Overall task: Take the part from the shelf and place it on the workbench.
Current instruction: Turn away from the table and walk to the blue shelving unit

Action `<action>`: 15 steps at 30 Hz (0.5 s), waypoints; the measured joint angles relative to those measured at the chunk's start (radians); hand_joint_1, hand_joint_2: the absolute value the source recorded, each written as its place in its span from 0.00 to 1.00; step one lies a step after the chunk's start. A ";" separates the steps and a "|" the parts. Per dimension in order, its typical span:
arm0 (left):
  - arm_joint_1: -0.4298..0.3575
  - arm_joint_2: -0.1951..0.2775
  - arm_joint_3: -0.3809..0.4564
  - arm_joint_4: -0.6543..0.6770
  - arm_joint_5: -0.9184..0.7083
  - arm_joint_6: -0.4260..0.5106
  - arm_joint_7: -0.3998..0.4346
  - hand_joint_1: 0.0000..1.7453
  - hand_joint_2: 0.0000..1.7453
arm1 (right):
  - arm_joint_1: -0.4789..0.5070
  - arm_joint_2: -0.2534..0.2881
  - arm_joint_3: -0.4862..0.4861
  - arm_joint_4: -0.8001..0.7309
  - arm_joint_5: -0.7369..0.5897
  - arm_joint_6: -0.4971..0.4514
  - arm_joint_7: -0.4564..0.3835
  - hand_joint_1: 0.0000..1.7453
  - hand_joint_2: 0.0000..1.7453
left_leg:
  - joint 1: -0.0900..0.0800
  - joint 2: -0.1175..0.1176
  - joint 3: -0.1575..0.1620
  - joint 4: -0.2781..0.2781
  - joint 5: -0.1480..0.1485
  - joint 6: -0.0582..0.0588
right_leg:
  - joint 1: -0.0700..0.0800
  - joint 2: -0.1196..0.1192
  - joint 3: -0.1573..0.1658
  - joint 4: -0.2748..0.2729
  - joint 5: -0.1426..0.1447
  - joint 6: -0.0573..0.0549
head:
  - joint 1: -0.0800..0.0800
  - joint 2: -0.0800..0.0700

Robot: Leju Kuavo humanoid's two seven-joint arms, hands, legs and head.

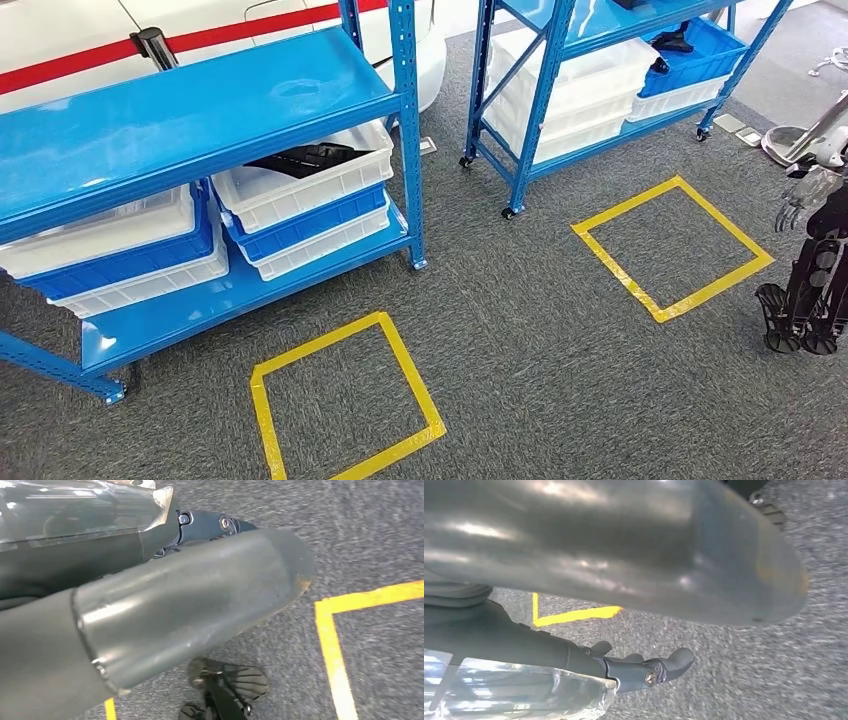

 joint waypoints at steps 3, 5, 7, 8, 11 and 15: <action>-0.002 0.003 0.000 0.000 0.000 0.000 0.000 0.00 0.00 | -0.002 0.005 0.000 0.000 0.004 -0.004 0.000 0.00 0.00 | -0.011 0.001 0.040 -0.089 0.019 0.019 | 0.004 0.002 0.006 -0.005 -0.015 0.014 | 0.000 0.000; -0.002 0.004 0.000 0.000 -0.001 0.000 0.000 0.00 0.00 | -0.003 0.007 0.001 0.000 0.006 -0.005 0.000 0.00 0.00 | -0.013 0.000 0.051 -0.103 0.016 0.028 | 0.005 0.000 0.011 -0.010 -0.021 0.025 | -0.001 0.000; -0.002 0.003 0.000 0.000 -0.001 0.000 0.001 0.00 0.00 | -0.003 0.007 0.002 0.000 0.007 -0.005 0.000 0.00 0.00 | -0.008 0.000 0.075 -0.126 0.019 0.036 | 0.008 -0.004 -0.003 0.030 -0.041 0.027 | 0.000 0.000; -0.002 0.003 0.000 0.000 -0.001 0.000 0.001 0.00 0.00 | -0.003 0.006 0.003 0.000 0.007 -0.005 0.000 0.00 0.00 | -0.006 0.001 0.086 -0.135 0.019 0.040 | 0.008 -0.004 -0.029 0.083 -0.061 0.025 | 0.001 0.000; -0.003 0.002 0.000 0.000 -0.001 0.000 0.001 0.00 0.00 | 0.000 0.005 0.003 0.000 0.008 -0.005 0.001 0.00 0.00 | -0.009 0.001 0.104 -0.137 0.005 0.046 | 0.008 -0.005 -0.149 0.268 -0.112 0.024 | 0.001 0.000; -0.001 0.000 0.001 0.000 -0.001 -0.001 0.001 0.00 0.00 | 0.004 0.002 0.003 0.000 0.009 -0.005 0.002 0.00 0.00 | -0.010 -0.005 0.140 -0.136 -0.026 0.036 | 0.005 -0.008 -0.126 0.116 0.011 0.058 | 0.001 0.000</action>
